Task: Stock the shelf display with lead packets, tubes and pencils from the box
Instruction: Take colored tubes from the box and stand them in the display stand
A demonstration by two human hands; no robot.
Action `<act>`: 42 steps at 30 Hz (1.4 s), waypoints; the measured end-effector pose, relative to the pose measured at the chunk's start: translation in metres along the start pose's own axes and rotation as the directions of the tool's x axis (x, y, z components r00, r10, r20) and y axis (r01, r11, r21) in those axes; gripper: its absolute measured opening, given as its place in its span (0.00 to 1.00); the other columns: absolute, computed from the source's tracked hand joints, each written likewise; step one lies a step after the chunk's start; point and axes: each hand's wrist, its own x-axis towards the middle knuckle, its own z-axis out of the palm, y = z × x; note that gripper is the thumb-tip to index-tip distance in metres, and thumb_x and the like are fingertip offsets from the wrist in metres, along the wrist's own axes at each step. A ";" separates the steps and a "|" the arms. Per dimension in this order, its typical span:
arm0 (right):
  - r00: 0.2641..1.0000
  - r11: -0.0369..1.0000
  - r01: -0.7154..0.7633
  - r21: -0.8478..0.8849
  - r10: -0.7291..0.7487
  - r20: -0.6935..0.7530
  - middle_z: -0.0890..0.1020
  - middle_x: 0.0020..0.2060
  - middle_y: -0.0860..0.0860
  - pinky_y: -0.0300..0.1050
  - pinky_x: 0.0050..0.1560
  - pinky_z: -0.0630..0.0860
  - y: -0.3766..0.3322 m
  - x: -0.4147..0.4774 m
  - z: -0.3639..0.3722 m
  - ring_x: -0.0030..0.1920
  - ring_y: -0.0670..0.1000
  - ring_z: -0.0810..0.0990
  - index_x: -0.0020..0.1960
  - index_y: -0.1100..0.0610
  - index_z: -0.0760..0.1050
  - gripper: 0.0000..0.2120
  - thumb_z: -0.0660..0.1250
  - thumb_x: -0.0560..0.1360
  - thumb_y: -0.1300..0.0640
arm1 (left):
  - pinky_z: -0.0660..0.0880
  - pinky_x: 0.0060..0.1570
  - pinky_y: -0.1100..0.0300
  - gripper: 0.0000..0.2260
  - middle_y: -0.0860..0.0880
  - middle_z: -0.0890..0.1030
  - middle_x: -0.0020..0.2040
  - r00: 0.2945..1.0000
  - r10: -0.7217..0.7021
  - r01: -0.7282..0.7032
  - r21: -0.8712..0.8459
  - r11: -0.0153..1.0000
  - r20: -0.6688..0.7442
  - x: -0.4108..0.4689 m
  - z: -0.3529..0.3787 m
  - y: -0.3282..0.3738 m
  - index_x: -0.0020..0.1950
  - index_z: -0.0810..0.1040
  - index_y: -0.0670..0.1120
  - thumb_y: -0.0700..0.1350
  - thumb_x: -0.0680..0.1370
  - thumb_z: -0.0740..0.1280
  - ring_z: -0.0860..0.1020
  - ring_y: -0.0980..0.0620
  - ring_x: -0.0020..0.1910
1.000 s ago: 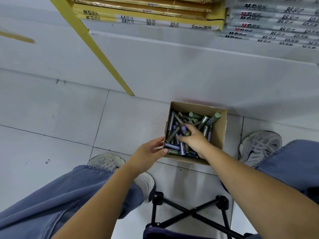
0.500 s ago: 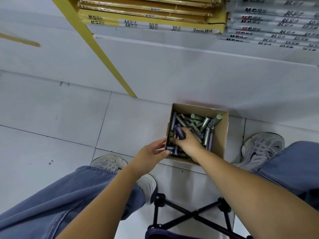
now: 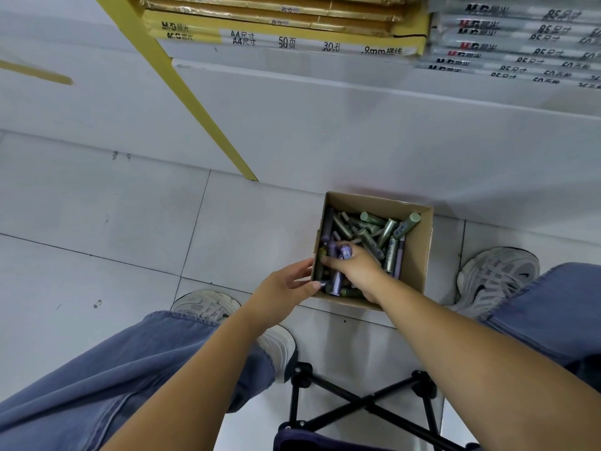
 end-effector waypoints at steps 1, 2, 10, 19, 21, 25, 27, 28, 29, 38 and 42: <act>1.000 1.000 0.002 0.009 -0.002 -0.001 0.80 0.42 0.43 0.33 0.30 0.71 -0.002 -0.001 -0.001 0.37 0.39 0.79 0.47 0.45 0.74 0.09 0.72 0.74 0.57 | 0.76 0.49 0.71 0.20 0.62 0.78 0.60 1.000 0.000 0.000 0.009 1.000 0.002 0.000 0.000 0.001 0.65 0.70 0.69 0.48 0.80 0.69 0.77 0.74 0.53; 1.000 1.000 0.009 0.019 -0.009 -0.007 0.80 0.41 0.43 0.31 0.27 0.71 -0.003 -0.003 -0.003 0.34 0.37 0.79 0.46 0.44 0.74 0.09 0.72 0.74 0.57 | 0.76 0.49 0.71 0.19 0.61 0.79 0.61 1.000 0.000 0.000 0.018 1.000 0.003 -0.001 0.000 0.002 0.63 0.70 0.70 0.48 0.80 0.69 0.77 0.73 0.54; 0.989 0.987 0.124 0.105 -0.114 -0.098 0.84 0.40 0.44 0.31 0.32 0.75 -0.040 -0.034 -0.029 0.37 0.41 0.83 0.53 0.48 0.79 0.10 0.73 0.73 0.58 | 0.73 0.58 0.61 0.31 0.58 0.72 0.66 0.969 0.132 -0.085 0.217 0.972 -0.211 -0.007 0.002 0.031 0.76 0.66 0.56 0.54 0.75 0.74 0.74 0.58 0.62; 0.852 0.854 0.519 0.028 -0.515 -0.092 0.86 0.42 0.51 0.41 0.42 0.79 -0.146 -0.143 -0.033 0.43 0.47 0.84 0.50 0.51 0.81 0.05 0.72 0.74 0.57 | 0.81 0.53 0.56 0.19 0.50 0.82 0.61 0.930 0.346 -0.318 -0.206 0.925 0.121 -0.060 0.012 0.145 0.69 0.72 0.54 0.47 0.79 0.70 0.82 0.50 0.58; 0.799 0.805 0.594 0.003 -0.589 -0.124 0.86 0.43 0.49 0.43 0.41 0.80 -0.166 -0.170 -0.032 0.44 0.48 0.84 0.51 0.48 0.80 0.07 0.71 0.75 0.56 | 0.81 0.51 0.56 0.16 0.47 0.83 0.60 0.901 0.415 -0.374 -0.257 0.891 0.124 -0.076 0.014 0.168 0.68 0.73 0.50 0.42 0.81 0.67 0.83 0.47 0.58; 0.665 0.683 0.724 -0.099 -0.728 -0.167 0.84 0.49 0.50 0.47 0.51 0.80 -0.207 -0.216 -0.035 0.50 0.51 0.83 0.52 0.46 0.80 0.08 0.70 0.75 0.57 | 0.81 0.52 0.56 0.12 0.47 0.85 0.55 0.847 0.524 -0.483 -0.280 0.830 0.091 -0.112 0.014 0.215 0.64 0.76 0.47 0.39 0.82 0.64 0.84 0.48 0.55; 0.601 0.624 0.760 -0.183 -0.781 -0.168 0.82 0.52 0.51 0.48 0.55 0.78 -0.229 -0.240 -0.038 0.51 0.49 0.81 0.52 0.43 0.79 0.08 0.70 0.75 0.54 | 0.81 0.52 0.56 0.11 0.45 0.85 0.57 0.819 0.565 -0.527 -0.254 0.811 0.105 -0.130 0.011 0.237 0.65 0.76 0.45 0.41 0.82 0.64 0.83 0.46 0.56; 0.575 0.595 0.774 -0.216 -0.804 -0.153 0.81 0.51 0.51 0.49 0.55 0.78 -0.239 -0.251 -0.041 0.51 0.49 0.81 0.51 0.42 0.79 0.07 0.70 0.76 0.53 | 0.82 0.52 0.56 0.11 0.44 0.85 0.57 0.807 0.581 -0.546 -0.244 0.801 0.103 -0.139 0.009 0.248 0.64 0.76 0.45 0.42 0.82 0.65 0.83 0.45 0.57; 0.547 0.563 0.790 -0.244 -0.826 -0.133 0.82 0.49 0.51 0.49 0.53 0.79 -0.249 -0.261 -0.042 0.49 0.49 0.81 0.49 0.41 0.79 0.06 0.69 0.76 0.53 | 0.82 0.50 0.56 0.10 0.45 0.85 0.56 0.796 0.598 -0.566 -0.236 0.790 0.095 -0.148 0.007 0.258 0.63 0.77 0.45 0.43 0.82 0.65 0.84 0.45 0.56; 0.429 0.419 0.846 -0.330 -0.902 -0.045 0.85 0.40 0.43 0.38 0.33 0.77 -0.332 -0.309 -0.071 0.37 0.45 0.83 0.51 0.40 0.76 0.04 0.66 0.77 0.47 | 0.79 0.46 0.58 0.12 0.47 0.85 0.52 0.653 0.756 -0.740 -0.184 0.647 0.032 -0.185 -0.014 0.340 0.66 0.76 0.49 0.47 0.82 0.65 0.81 0.52 0.43; 0.338 0.348 0.856 -0.383 -0.936 -0.097 0.84 0.37 0.46 0.40 0.26 0.72 -0.356 -0.313 -0.088 0.26 0.48 0.78 0.46 0.39 0.75 0.04 0.66 0.74 0.41 | 0.79 0.44 0.58 0.13 0.46 0.85 0.49 0.605 0.785 -0.788 -0.241 0.566 -0.133 -0.180 -0.032 0.362 0.64 0.77 0.48 0.48 0.80 0.65 0.82 0.52 0.42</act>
